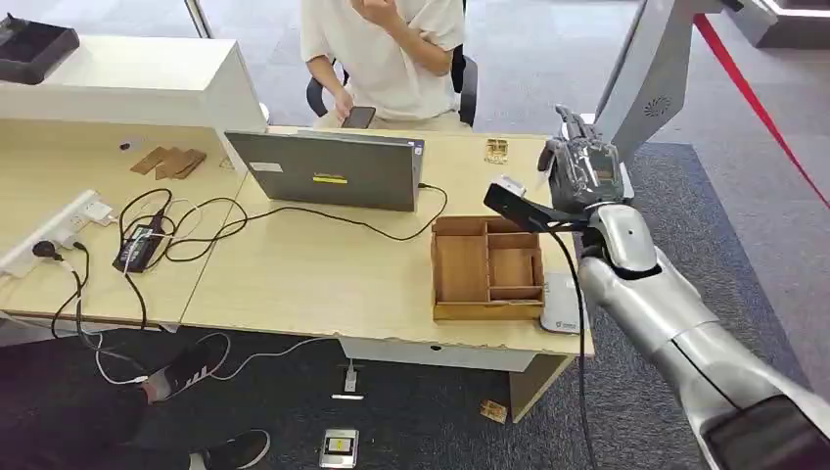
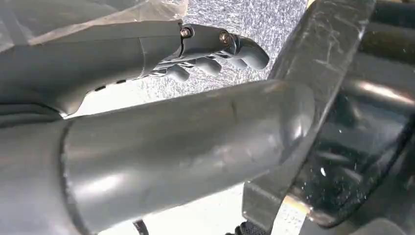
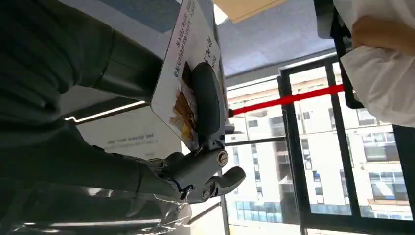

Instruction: Pass the card to the sensor for recognition and then transmit it.

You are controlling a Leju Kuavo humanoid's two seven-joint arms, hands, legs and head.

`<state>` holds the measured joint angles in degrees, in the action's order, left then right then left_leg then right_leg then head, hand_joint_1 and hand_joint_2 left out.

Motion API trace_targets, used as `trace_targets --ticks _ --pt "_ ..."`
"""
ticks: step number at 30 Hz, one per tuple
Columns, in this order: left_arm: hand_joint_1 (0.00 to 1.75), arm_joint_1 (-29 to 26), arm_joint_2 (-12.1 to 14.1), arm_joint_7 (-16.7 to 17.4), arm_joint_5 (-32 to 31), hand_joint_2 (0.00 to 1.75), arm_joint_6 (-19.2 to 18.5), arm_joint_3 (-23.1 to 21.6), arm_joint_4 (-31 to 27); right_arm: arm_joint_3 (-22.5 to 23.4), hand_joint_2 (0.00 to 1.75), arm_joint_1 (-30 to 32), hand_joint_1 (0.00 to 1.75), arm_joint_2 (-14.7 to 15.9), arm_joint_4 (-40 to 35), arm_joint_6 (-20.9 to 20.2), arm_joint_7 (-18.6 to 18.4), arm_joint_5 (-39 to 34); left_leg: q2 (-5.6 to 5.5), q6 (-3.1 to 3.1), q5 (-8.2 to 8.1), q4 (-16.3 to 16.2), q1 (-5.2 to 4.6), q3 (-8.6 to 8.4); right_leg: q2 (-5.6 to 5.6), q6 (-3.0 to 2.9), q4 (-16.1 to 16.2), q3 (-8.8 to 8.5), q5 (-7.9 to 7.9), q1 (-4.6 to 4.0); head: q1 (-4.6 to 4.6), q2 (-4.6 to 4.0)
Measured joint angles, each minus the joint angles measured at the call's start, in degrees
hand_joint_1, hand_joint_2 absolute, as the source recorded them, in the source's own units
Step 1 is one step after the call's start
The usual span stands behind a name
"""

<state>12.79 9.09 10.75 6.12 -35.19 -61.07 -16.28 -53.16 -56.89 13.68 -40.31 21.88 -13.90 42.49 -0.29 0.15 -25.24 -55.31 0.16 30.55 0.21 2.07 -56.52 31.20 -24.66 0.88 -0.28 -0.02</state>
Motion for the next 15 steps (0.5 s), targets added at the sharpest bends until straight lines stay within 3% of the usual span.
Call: trace_targets --ticks 15 --pt "0.00 -0.50 0.11 -0.15 0.79 0.00 0.26 0.13 0.00 0.53 1.75 5.42 1.75 6.20 -5.55 -0.35 -1.18 -2.79 0.00 0.01 -0.01 0.00 0.00 -0.03 0.00 0.00 0.00 -0.03 0.00 0.01 0.02 0.00"
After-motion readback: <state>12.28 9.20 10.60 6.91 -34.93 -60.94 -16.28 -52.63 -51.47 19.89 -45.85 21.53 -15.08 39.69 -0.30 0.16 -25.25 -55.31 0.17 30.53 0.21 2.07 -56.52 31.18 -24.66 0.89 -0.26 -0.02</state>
